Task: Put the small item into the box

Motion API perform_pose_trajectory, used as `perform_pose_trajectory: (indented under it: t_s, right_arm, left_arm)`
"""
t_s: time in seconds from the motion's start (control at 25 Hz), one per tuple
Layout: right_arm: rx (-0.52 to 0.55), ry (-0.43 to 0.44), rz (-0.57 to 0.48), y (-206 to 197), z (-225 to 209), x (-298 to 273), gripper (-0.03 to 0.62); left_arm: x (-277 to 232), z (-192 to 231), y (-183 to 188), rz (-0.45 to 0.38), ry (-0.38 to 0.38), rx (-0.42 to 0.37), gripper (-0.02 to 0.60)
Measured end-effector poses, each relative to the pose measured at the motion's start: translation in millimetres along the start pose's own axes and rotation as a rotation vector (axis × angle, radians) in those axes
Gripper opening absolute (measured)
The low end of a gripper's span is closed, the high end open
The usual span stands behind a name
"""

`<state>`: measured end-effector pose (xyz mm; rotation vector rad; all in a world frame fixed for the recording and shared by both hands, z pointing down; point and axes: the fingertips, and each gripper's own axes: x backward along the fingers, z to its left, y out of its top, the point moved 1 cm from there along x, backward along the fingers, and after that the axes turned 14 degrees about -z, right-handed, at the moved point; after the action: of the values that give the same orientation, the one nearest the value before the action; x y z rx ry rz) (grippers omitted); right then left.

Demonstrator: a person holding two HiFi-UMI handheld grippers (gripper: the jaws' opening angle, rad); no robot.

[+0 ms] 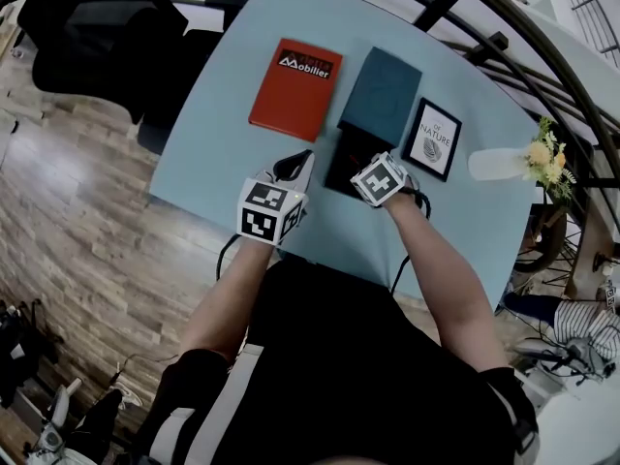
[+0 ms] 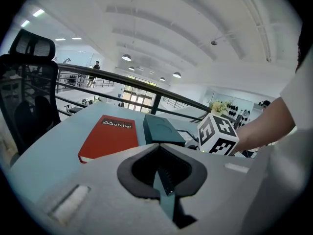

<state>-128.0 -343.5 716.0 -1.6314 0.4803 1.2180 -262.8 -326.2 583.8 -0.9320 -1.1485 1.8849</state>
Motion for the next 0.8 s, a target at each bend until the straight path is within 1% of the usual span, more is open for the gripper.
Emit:
perform_pose_trajectory:
  t_s: [0.08, 0.16, 0.36, 0.48, 0.56, 0.68, 0.8]
  right_arm:
    - [-0.004, -0.008, -0.012, 3, -2, 1, 0.025]
    - [-0.032, -0.029, -0.043, 5, -5, 7, 0.029]
    - [-0.163, -0.085, -0.224, 23, -17, 28, 0.028]
    - [-0.182, -0.151, -0.304, 30, -25, 50, 0.021]
    - [-0.202, -0.178, -0.359, 33, -30, 64, 0.015]
    - [-0.240, -0.171, -0.455, 37, -33, 83, 0.002]
    - [-0.288, -0.109, -0.549, 36, -30, 101, 0.002]
  left_arm:
    - [3, 3, 4, -0.010, 0.009, 0.005, 0.005]
    - [9, 4, 8, -0.023, 0.015, 0.012, 0.005]
    - [21, 11, 29, -0.060, 0.022, 0.001, 0.005]
    - [27, 11, 47, -0.077, 0.013, -0.033, 0.005]
    - [28, 9, 58, -0.083, 0.005, -0.058, 0.005]
    - [25, 4, 67, -0.085, -0.004, -0.087, 0.005]
    - [20, -5, 71, -0.078, -0.007, -0.115, 0.006]
